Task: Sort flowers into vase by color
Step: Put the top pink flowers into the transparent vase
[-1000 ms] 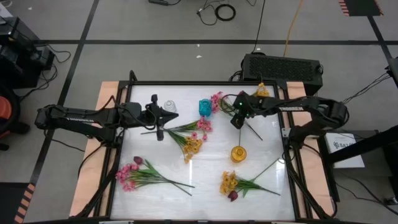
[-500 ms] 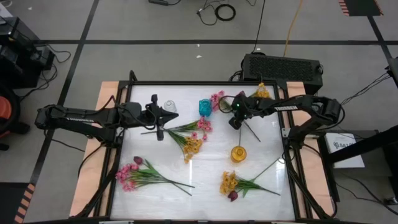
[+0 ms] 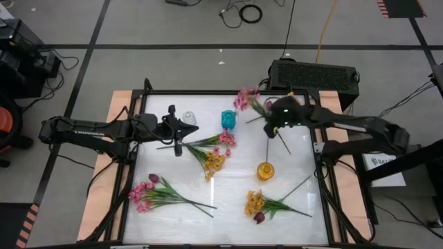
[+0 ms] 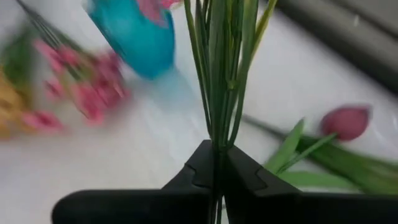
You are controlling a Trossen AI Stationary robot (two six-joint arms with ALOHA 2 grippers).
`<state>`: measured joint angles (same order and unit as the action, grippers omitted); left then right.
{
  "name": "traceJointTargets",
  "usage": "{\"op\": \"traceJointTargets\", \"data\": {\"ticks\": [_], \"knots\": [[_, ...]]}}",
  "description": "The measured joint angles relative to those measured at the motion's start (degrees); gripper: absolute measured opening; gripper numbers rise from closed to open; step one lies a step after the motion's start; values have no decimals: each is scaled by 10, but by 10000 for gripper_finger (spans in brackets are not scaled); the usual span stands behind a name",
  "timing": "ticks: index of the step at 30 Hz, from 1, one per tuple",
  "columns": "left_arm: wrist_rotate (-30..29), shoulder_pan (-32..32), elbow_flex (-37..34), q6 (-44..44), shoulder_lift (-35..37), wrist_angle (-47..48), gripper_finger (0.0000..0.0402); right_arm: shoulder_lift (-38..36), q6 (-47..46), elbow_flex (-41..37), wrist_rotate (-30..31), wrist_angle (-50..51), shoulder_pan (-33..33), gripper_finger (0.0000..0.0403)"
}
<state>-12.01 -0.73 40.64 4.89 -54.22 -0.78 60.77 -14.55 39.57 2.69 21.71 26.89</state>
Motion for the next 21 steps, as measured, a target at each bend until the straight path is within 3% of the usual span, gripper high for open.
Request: {"op": "traceJointTargets", "data": {"ticks": [5, 9, 15, 21], "knots": [[0, 0, 0, 0, 0, -5, 14, -113, 3, 0, 1, -31, -7, 8], [0, 0, 0, 0, 0, -16, 14, -164, 6, 0, 0, -92, -30, 9], [3, 0, 1, -16, -15, -58, 14, -177, 33, -2, 0, -184, -79, 17], [23, 0, 1, -16, -71, -123, 14, -152, 39, -49, -1, -373, -115, 19]]}}
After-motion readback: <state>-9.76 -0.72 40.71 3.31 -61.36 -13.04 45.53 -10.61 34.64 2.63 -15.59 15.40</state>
